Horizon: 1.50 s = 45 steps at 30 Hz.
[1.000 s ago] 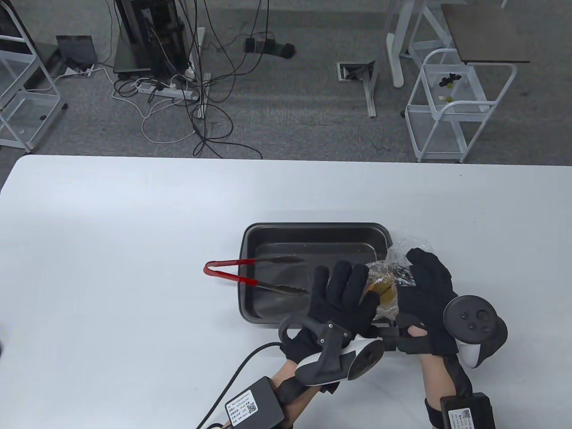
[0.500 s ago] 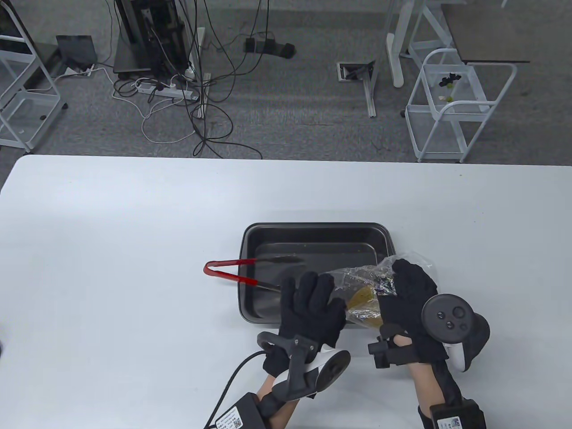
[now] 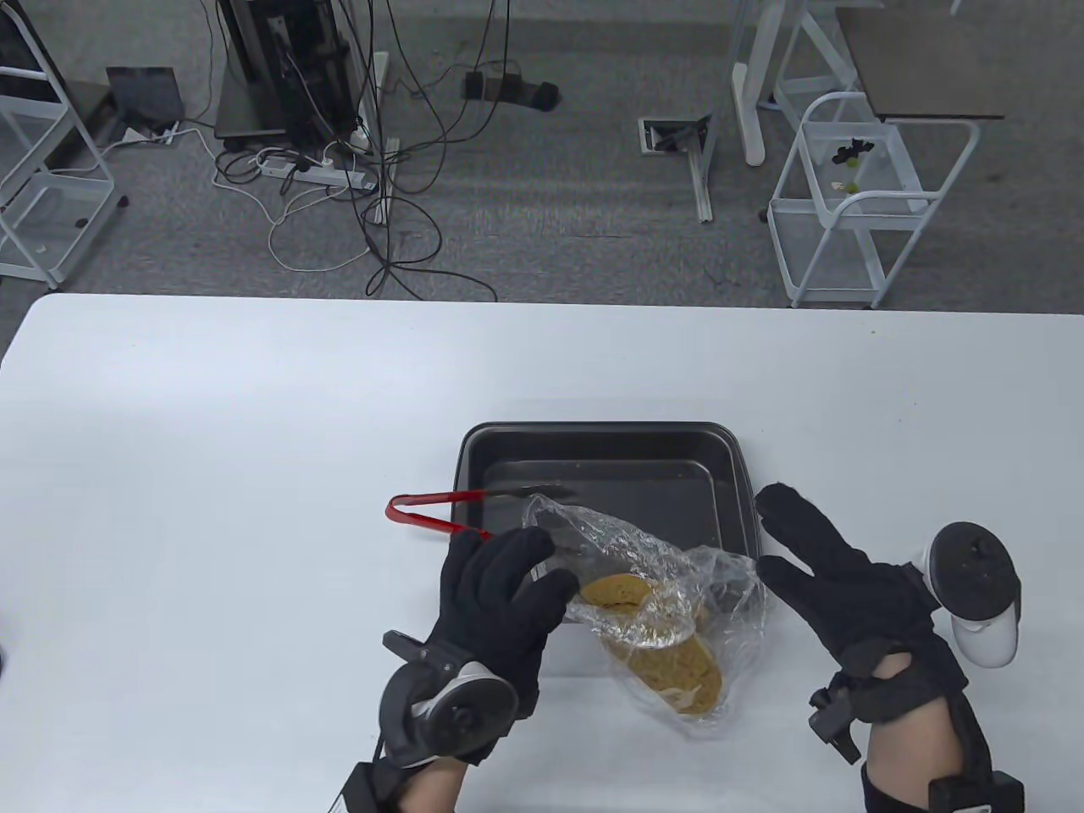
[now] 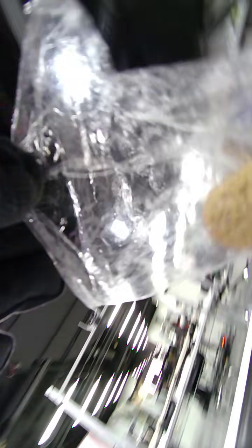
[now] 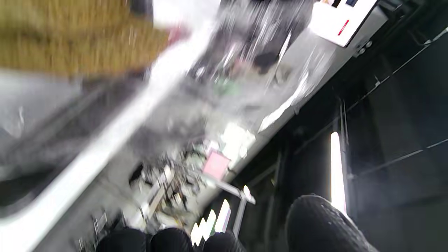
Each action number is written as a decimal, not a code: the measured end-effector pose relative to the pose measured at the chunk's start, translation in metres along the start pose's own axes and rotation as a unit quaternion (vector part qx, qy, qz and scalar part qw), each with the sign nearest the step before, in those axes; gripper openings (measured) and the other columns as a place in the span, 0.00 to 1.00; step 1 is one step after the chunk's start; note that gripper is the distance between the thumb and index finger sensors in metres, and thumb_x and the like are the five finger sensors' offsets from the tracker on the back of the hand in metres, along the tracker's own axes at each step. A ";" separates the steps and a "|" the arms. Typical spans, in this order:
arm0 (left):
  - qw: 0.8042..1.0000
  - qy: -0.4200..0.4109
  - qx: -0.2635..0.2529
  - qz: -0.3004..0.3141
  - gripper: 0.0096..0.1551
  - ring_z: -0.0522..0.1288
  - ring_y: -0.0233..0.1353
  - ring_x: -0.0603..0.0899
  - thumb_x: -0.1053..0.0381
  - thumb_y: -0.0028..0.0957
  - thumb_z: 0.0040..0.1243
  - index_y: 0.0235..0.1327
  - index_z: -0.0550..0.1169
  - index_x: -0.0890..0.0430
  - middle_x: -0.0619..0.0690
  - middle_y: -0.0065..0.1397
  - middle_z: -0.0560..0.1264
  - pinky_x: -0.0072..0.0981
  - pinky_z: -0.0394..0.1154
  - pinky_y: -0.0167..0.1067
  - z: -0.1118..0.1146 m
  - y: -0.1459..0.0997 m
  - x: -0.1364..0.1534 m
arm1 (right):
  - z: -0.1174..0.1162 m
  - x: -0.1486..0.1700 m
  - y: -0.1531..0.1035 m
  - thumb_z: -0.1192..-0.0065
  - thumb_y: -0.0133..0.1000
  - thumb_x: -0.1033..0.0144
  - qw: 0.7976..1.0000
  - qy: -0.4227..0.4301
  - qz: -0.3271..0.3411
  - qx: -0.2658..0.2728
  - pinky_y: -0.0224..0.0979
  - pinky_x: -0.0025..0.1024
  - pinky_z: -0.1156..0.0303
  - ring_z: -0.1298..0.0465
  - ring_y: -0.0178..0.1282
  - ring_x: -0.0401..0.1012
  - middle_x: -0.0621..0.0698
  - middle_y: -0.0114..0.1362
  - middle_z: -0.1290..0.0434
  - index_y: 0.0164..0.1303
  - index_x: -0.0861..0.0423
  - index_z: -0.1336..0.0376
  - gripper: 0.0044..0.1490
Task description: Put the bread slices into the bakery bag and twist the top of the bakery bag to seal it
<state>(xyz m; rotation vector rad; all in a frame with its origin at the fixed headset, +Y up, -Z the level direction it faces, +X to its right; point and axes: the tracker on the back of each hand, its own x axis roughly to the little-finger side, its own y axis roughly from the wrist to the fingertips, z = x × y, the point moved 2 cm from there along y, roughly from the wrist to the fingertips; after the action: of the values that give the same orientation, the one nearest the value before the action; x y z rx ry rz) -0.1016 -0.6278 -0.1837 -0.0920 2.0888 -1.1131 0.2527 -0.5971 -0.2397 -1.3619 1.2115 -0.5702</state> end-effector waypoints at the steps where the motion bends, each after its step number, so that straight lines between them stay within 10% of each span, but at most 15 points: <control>1: 0.999 -0.049 -0.017 -0.015 0.22 0.73 0.77 0.60 0.49 0.46 0.59 0.56 0.77 0.36 0.50 0.78 0.69 0.67 0.58 0.81 -0.002 -0.004 0.007 | -0.001 -0.006 0.000 0.35 0.58 0.55 1.000 -0.014 0.027 0.000 0.74 0.77 0.55 0.45 0.78 0.77 0.75 0.84 0.46 0.84 0.63 0.50 0.49; 9: 0.991 -0.134 -0.014 -0.028 0.22 0.74 0.77 0.60 0.50 0.46 0.59 0.55 0.78 0.35 0.50 0.78 0.70 0.67 0.60 0.81 -0.007 -0.014 0.023 | -0.058 -0.062 -0.007 0.36 0.54 0.75 0.950 -0.249 0.188 -0.026 0.77 0.75 0.53 0.43 0.81 0.72 0.67 0.85 0.44 0.80 0.47 0.47 0.42; 18: 0.994 -0.103 -0.019 -0.001 0.22 0.74 0.76 0.60 0.51 0.46 0.58 0.54 0.78 0.35 0.50 0.78 0.70 0.67 0.60 0.81 -0.011 -0.020 0.010 | -0.126 -0.101 -0.031 0.32 0.50 0.80 0.802 -0.528 0.279 -0.010 0.78 0.73 0.52 0.47 0.83 0.70 0.65 0.87 0.54 0.78 0.37 0.56 0.54; 28: 0.995 -0.095 -0.028 0.006 0.22 0.74 0.76 0.60 0.51 0.46 0.59 0.54 0.79 0.35 0.51 0.78 0.70 0.67 0.60 0.81 -0.017 -0.025 0.007 | -0.155 -0.107 -0.039 0.30 0.49 0.79 0.731 -0.627 0.270 -0.018 0.78 0.72 0.52 0.48 0.84 0.69 0.63 0.87 0.50 0.57 0.46 0.25 0.27; 37: 0.994 -0.079 -0.043 -0.059 0.23 0.72 0.77 0.62 0.50 0.48 0.58 0.57 0.77 0.36 0.52 0.79 0.68 0.68 0.58 0.81 -0.024 -0.027 0.028 | -0.112 -0.106 -0.033 0.29 0.50 0.67 0.782 -0.579 0.216 0.076 0.78 0.75 0.53 0.44 0.83 0.70 0.65 0.86 0.45 0.56 0.55 0.26 0.23; 42: 0.981 -0.148 -0.038 -0.120 0.23 0.71 0.78 0.63 0.49 0.50 0.58 0.60 0.76 0.37 0.54 0.80 0.67 0.69 0.56 0.80 -0.016 -0.029 0.053 | -0.096 -0.102 -0.029 0.32 0.51 0.68 0.846 -0.496 0.182 0.069 0.78 0.76 0.54 0.43 0.82 0.72 0.68 0.85 0.44 0.58 0.60 0.28 0.25; 45: 0.969 -0.193 -0.029 -0.151 0.32 0.70 0.79 0.64 0.39 0.53 0.56 0.73 0.67 0.38 0.55 0.83 0.64 0.68 0.58 0.80 -0.008 -0.032 0.065 | -0.096 -0.096 -0.025 0.34 0.53 0.67 0.858 -0.480 0.165 0.078 0.77 0.76 0.52 0.41 0.79 0.75 0.71 0.84 0.42 0.60 0.63 0.31 0.27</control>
<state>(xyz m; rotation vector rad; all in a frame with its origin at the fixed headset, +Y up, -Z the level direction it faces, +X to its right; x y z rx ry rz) -0.1622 -0.6673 -0.1952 -0.6238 1.7898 -1.1041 0.1429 -0.5574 -0.1658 -1.0312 0.5183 0.2643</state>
